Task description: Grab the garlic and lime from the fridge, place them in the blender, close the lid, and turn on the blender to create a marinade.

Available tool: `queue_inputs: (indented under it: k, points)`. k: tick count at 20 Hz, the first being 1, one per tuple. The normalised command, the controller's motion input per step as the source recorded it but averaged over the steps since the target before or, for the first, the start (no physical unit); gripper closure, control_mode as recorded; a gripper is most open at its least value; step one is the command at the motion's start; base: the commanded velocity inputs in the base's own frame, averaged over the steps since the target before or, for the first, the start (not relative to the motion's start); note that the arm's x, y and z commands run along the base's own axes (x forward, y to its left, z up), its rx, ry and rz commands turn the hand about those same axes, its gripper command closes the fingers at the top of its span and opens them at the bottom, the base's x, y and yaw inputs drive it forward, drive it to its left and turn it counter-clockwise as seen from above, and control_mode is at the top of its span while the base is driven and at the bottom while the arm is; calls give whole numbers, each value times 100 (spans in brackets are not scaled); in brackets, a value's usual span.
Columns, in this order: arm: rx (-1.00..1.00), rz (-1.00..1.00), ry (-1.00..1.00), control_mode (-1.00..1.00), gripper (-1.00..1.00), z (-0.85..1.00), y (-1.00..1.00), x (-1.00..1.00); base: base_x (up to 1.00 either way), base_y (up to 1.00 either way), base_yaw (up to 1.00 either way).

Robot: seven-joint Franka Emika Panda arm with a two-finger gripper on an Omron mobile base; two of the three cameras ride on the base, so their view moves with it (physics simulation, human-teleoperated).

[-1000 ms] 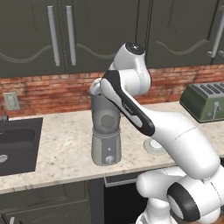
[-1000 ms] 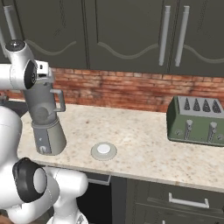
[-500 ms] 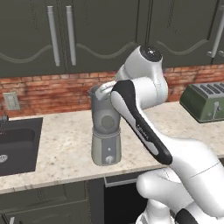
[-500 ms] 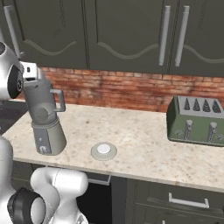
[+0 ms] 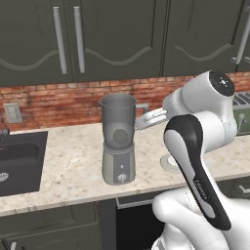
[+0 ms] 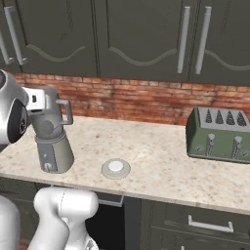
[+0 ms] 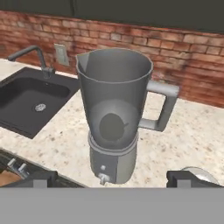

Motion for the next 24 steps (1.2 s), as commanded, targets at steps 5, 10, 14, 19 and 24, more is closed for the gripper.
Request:
queue_inputs:
  k: [5, 10, 14, 19, 24]
  points:
    - [1, -8, 5, -100, -100, -34, -30, -29, 0, 0, 0]
    - [-1, -3, 17, -100, -100, -54, 0, 1, 0, 0, 0]
    - [0, 1, 10, -100, -100, -32, -1, 17, 0, 0, 0]
    - [11, -7, 0, -100, -100, -18, -68, -1, 0, 0, 0]
    - [3, -7, 0, 100, -100, -10, -26, -1, -7, -18, -8]
